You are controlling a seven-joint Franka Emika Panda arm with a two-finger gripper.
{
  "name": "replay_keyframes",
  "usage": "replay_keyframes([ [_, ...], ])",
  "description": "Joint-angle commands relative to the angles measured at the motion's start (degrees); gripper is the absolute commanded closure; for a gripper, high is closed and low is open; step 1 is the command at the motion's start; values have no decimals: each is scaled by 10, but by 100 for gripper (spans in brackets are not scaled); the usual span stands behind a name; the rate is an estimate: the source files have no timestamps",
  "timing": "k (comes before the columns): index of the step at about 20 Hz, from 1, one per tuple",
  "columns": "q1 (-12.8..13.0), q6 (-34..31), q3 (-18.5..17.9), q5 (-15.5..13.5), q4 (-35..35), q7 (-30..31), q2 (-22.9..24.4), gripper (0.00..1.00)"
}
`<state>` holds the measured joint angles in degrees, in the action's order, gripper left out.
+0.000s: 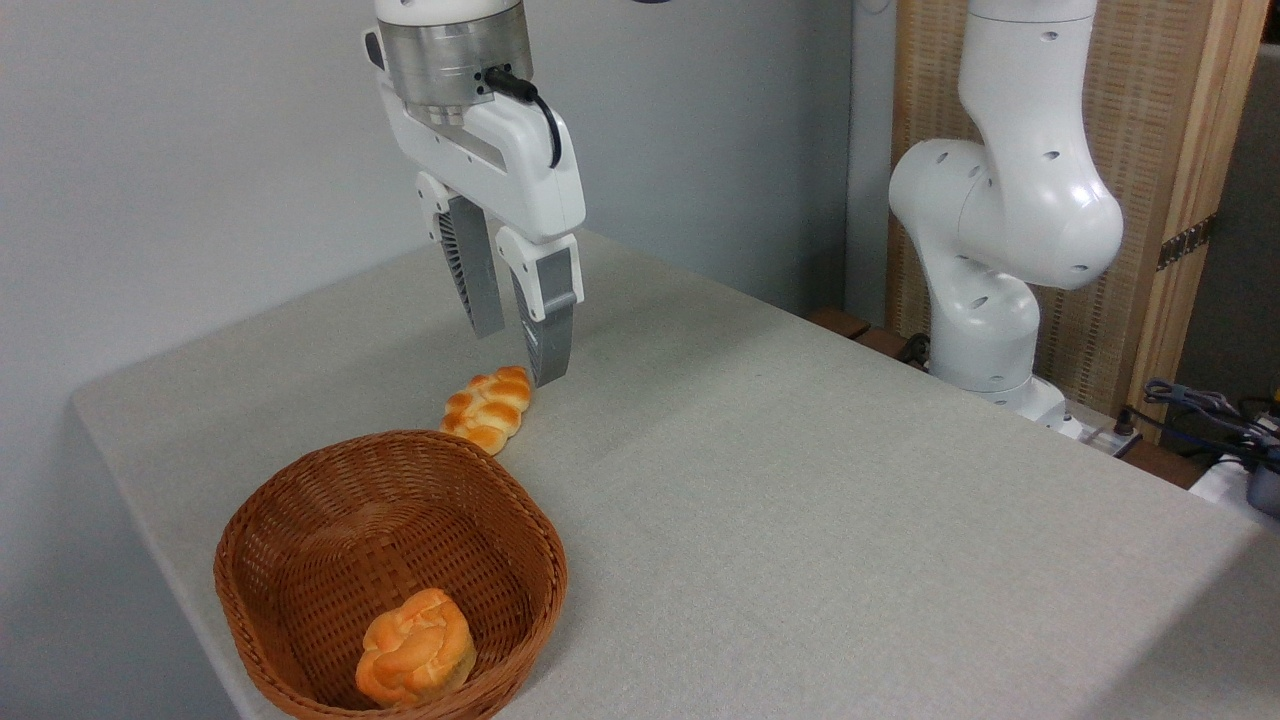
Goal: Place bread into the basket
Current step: 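Open the gripper to release the bun and raise the arm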
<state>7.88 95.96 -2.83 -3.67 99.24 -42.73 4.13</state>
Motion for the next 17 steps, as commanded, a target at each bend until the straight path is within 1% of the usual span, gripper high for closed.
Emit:
replay_keyframes([
  [1, 0, -10, 6, 4, -2, 6, 0, 0],
  [3, -14, -16, 18, -1, -26, 13, -5, 0],
  [4, -20, -24, 19, -10, -43, 17, -14, 0],
  [6, -21, -40, 19, -26, -80, 17, -23, 0],
  [7, -21, -46, 18, -29, -87, 17, -24, 0],
  [9, -21, -48, 18, -27, -89, 17, -24, 0],
  [11, -22, -49, 17, -23, -92, 17, -34, 0],
  [17, -24, -49, 12, -24, -99, 14, -36, 0],
])
